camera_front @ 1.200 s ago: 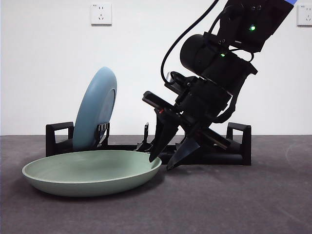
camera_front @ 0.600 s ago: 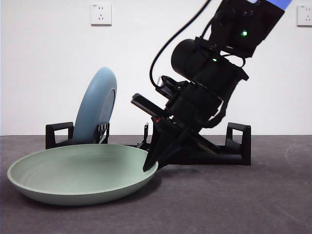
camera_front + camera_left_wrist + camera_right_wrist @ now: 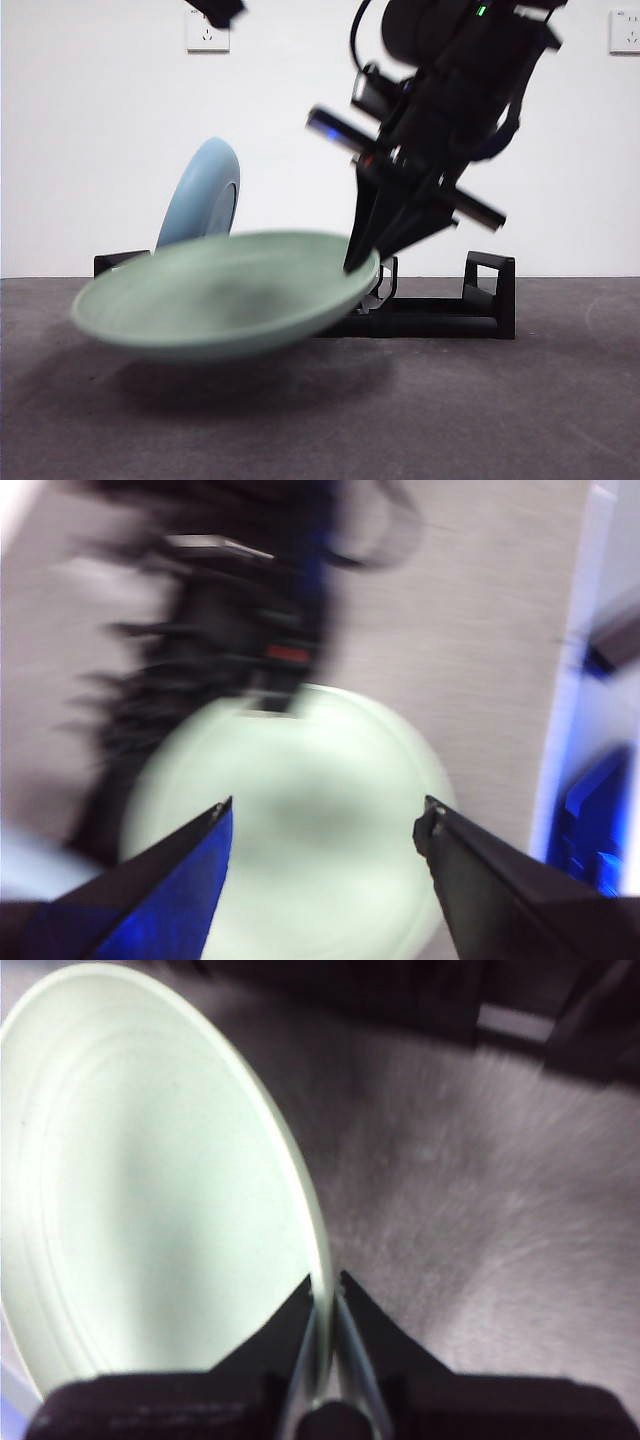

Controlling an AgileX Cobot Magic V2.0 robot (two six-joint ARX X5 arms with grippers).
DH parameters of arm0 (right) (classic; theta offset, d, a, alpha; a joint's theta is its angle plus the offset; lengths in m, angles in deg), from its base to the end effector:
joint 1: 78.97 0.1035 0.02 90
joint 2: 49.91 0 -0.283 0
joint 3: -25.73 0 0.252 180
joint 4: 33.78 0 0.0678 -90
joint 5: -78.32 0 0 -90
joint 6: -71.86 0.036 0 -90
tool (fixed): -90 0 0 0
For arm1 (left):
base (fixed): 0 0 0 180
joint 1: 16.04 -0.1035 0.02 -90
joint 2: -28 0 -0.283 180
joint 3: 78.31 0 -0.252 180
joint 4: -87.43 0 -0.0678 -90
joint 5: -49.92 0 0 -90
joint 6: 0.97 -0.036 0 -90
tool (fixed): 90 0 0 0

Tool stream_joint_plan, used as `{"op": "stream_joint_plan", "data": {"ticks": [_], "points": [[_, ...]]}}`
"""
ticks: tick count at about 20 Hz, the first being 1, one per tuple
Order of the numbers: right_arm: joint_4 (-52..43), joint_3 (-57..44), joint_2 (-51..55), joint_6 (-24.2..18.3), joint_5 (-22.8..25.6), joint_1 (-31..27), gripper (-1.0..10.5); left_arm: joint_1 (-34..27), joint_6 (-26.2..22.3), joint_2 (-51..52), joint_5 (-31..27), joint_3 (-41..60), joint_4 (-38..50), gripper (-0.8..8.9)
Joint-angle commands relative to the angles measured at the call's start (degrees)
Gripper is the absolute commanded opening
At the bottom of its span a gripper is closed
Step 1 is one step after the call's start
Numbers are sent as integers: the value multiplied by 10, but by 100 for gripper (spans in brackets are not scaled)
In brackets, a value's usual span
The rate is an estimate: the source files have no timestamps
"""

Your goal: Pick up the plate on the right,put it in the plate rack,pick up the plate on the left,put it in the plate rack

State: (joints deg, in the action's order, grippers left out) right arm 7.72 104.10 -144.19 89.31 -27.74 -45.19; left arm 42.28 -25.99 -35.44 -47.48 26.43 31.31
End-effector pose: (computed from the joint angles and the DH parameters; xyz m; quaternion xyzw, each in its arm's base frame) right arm 0.2759 0.1966 0.2304 0.0475 0.5251 0.2933 0.7975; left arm 0.1164 -0.1798 0.3360 0.3809 0.2229 -0.4573 0.7721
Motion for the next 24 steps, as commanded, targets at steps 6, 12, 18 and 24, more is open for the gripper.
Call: {"op": "stream_joint_plan", "data": {"ticks": [6,12,18,24], "points": [[97,-6,79,-22,-6,-67,-15,87,10,-108,-64,3,6,314],[138,-6,120,-35,-98,-102,-16,100,10,-181,-108,3,29,314],[167,-6,143,-47,-111,-102,-15,100,2,-186,-120,3,57,99],[168,-6,172,-47,-111,-116,-16,100,-20,-186,-87,3,47,-8]]}}
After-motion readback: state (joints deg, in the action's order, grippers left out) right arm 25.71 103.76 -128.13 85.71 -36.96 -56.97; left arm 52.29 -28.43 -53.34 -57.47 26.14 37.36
